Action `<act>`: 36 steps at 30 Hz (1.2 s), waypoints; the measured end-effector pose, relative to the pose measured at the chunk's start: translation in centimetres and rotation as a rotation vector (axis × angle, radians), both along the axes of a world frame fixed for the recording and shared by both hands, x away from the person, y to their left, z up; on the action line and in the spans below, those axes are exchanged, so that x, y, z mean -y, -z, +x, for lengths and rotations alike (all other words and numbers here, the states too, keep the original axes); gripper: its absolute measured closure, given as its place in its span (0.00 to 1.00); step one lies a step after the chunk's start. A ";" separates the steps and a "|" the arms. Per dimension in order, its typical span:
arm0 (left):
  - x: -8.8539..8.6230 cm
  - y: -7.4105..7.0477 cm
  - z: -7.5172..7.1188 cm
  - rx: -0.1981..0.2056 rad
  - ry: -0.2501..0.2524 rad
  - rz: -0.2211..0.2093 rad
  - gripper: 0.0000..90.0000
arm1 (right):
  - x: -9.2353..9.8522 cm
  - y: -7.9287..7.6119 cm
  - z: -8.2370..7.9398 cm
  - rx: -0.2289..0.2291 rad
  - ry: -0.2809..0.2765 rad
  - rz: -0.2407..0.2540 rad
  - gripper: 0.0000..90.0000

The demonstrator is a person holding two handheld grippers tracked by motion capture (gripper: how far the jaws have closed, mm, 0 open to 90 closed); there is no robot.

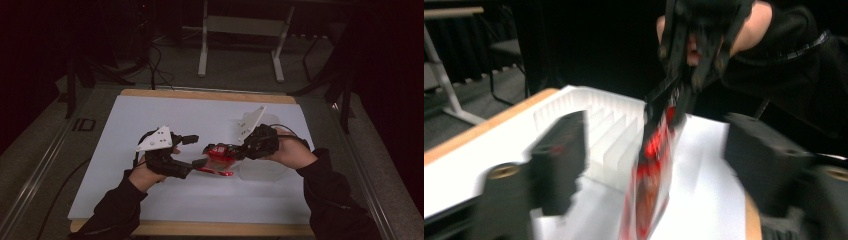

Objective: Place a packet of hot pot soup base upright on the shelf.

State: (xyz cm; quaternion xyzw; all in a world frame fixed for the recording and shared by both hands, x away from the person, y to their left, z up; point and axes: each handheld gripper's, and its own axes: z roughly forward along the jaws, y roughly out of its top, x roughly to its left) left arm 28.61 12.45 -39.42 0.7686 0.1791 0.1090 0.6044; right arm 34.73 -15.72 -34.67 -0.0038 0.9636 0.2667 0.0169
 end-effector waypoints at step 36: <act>-5.3 9.3 -1.2 -0.115 -0.163 0.015 0.02 | 10.6 -5.4 2.9 0.147 0.071 -0.061 1.00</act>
